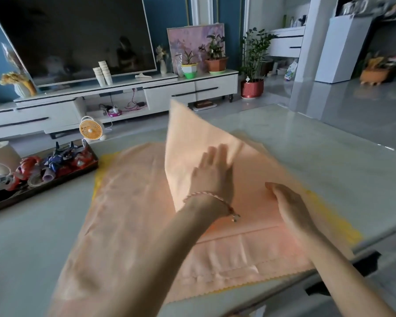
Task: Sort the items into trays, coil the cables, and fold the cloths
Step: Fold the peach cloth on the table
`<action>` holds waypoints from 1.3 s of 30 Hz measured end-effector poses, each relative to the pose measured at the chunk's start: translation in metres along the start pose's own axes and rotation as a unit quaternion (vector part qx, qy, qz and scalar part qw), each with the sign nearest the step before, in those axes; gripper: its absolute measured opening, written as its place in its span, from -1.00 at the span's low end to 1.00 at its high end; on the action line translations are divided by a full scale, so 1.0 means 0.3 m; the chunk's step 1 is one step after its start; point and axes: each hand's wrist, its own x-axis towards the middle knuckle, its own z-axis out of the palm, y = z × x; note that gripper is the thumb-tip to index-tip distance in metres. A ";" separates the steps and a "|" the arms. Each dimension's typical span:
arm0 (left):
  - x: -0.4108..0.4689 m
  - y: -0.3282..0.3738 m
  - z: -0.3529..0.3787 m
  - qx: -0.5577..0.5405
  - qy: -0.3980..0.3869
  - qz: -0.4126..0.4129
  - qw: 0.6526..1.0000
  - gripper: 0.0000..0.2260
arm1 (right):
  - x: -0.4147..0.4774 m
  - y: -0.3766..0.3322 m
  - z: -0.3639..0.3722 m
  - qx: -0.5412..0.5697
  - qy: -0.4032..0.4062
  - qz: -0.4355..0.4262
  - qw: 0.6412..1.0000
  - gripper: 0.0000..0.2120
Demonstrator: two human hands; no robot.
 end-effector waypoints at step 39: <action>-0.295 -0.156 0.065 0.177 -0.210 0.068 0.959 -0.46 | -0.013 0.054 -0.118 -0.467 0.056 -0.023 0.882 -0.63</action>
